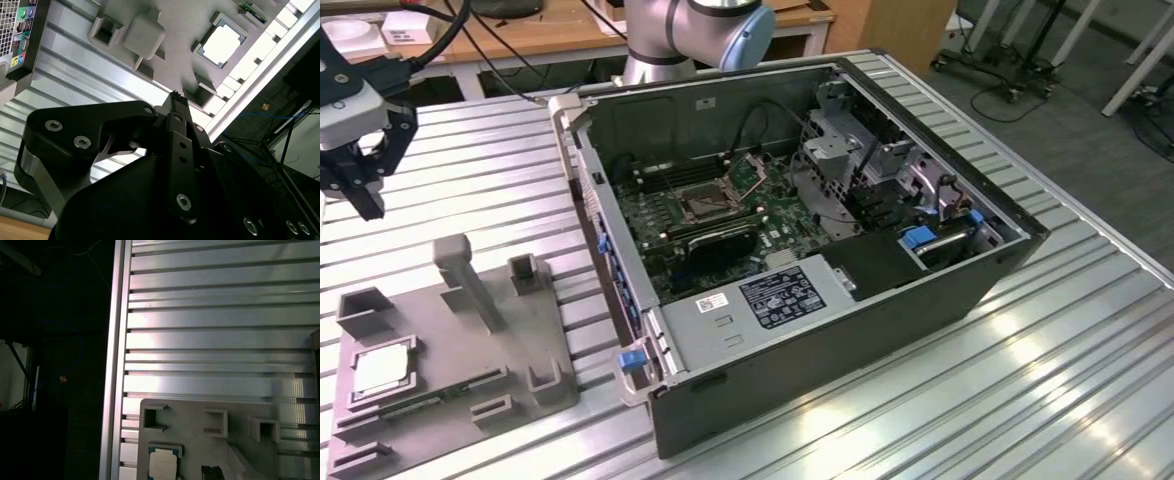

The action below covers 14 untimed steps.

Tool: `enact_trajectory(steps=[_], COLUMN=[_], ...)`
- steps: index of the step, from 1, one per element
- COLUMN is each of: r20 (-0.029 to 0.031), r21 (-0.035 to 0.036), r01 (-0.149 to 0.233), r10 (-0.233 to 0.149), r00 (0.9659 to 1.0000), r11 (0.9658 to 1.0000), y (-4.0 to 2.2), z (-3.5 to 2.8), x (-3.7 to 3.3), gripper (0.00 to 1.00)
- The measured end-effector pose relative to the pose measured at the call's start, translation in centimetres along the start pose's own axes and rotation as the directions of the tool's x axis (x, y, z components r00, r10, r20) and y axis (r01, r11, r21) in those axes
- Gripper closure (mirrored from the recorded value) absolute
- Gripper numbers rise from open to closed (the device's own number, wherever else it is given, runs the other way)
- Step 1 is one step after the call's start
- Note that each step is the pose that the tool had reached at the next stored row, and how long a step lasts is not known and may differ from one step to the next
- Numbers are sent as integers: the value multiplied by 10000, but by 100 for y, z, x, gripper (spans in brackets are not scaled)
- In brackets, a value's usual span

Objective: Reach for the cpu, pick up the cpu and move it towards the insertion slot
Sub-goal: 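Reach for the cpu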

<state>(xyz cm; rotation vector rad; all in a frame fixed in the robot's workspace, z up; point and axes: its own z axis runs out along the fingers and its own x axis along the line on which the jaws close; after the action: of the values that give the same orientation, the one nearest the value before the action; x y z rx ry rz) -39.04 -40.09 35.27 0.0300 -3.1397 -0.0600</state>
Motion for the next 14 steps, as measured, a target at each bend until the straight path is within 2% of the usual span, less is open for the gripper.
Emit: enact_trajectory(steps=[14], r20=[0], r21=[0], r01=[0], r10=[0], r00=[10000], r11=[10000], y=[0], z=[0], x=[12], gripper=[90])
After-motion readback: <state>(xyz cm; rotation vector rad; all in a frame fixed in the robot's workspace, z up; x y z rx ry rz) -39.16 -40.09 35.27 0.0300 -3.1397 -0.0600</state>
